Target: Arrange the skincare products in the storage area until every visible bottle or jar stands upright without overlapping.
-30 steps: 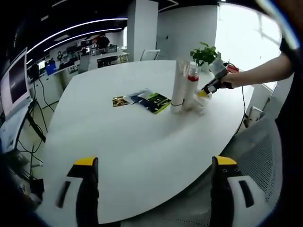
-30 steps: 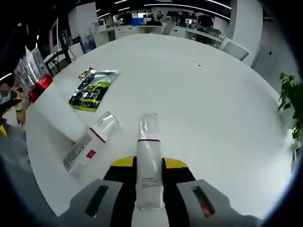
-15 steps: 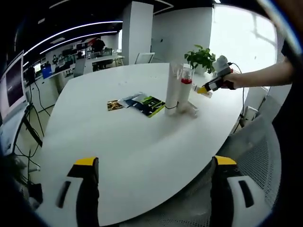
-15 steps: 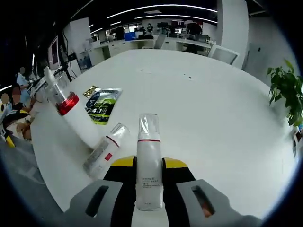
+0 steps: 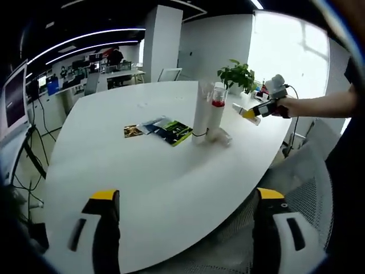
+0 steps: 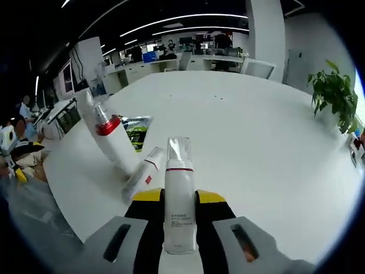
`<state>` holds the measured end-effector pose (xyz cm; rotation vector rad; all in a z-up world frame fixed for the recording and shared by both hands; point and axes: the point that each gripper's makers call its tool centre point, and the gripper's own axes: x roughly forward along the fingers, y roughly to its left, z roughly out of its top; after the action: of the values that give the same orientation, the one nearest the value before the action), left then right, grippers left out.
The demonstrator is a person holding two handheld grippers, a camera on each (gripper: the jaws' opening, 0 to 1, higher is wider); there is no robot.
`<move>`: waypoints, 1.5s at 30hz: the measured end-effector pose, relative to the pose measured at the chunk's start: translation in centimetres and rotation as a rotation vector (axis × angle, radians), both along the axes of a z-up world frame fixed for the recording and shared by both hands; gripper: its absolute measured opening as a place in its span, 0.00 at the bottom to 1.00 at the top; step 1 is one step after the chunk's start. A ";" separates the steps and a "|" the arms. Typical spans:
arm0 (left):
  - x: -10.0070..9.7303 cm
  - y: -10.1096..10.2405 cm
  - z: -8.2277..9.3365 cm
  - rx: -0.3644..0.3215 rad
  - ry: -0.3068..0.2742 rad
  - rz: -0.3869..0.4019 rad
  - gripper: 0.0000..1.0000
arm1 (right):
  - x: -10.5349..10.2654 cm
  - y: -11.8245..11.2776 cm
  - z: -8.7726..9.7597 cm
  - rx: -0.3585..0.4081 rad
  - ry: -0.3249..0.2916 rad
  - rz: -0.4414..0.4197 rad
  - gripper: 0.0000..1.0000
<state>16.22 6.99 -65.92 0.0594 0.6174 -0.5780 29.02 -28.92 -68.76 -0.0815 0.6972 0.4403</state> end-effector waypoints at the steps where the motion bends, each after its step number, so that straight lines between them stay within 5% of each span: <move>1: 0.0 -0.1 0.1 -0.007 0.002 -0.003 0.94 | -0.3 0.1 0.2 0.008 -0.002 -0.005 0.20; 14: 0.1 -0.4 0.8 -0.044 -0.010 -0.024 0.92 | -3.3 4.2 2.6 0.091 -0.082 -0.021 0.20; 18: 0.6 -1.0 2.2 -0.150 -0.007 0.018 0.90 | -4.3 6.2 3.3 0.137 -0.102 -0.007 0.20; 23: 0.5 -2.1 3.2 -0.153 -0.006 0.007 0.89 | -5.8 9.6 4.0 0.186 -0.120 0.019 0.20; 30: 0.8 -4.6 6.0 -0.265 -0.008 0.006 0.87 | -7.0 13.8 6.1 0.283 -0.199 0.052 0.20; 45: 2.5 -7.0 8.4 -0.430 0.026 0.031 0.71 | -8.3 19.4 9.5 0.345 -0.274 0.166 0.20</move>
<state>18.76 0.03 -57.49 -0.3614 0.5072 -0.6718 20.75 -9.54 -59.25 0.1255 0.3393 0.6892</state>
